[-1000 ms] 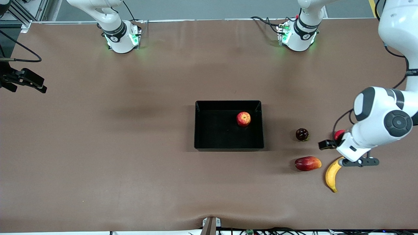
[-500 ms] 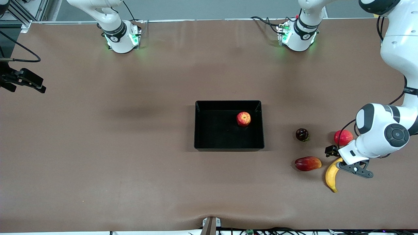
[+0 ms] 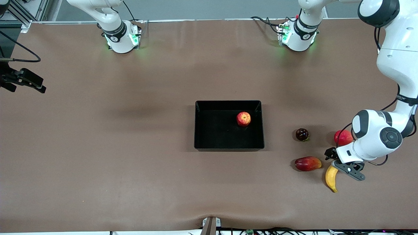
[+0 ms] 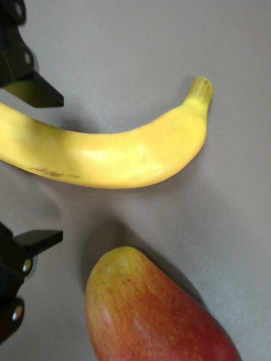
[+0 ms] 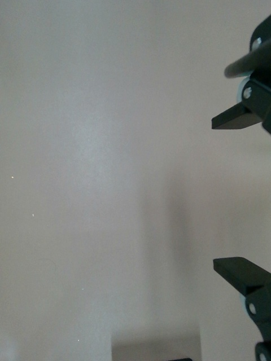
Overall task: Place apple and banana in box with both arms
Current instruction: 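Grasp the banana by its middle with the left gripper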
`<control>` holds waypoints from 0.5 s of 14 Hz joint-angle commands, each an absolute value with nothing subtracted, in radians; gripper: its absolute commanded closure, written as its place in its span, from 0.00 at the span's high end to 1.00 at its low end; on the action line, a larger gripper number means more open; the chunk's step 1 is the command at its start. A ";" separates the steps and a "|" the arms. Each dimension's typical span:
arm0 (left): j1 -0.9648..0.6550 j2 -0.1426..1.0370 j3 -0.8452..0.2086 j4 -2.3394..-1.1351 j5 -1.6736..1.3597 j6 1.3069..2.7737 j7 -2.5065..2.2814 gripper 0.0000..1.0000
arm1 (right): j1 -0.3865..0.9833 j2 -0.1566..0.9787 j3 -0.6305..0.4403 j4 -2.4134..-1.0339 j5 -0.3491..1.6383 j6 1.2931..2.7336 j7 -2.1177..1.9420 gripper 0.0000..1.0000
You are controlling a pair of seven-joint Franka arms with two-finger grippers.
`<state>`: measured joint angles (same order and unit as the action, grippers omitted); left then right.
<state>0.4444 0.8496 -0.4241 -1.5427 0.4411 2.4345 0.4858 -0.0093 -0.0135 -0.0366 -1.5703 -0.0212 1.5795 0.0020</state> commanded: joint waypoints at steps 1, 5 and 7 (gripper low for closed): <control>0.440 0.856 -0.425 -1.517 0.463 2.437 0.512 0.35 | -0.028 -0.015 -0.025 -1.566 -0.034 1.577 -0.011 1.00; 0.449 0.822 -0.426 -1.461 0.466 2.431 0.635 0.00 | -0.029 -0.015 -0.025 -1.566 -0.034 1.577 -0.011 1.00; 0.471 0.764 -0.436 -1.460 0.465 2.421 0.704 0.00 | -0.029 -0.015 -0.025 -1.568 -0.034 1.577 -0.011 1.00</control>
<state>0.4495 0.8316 -0.4253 -1.4564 0.4455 2.4389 0.6466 -0.0094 -0.0134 -0.0370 -1.5704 -0.0212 1.5795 0.0019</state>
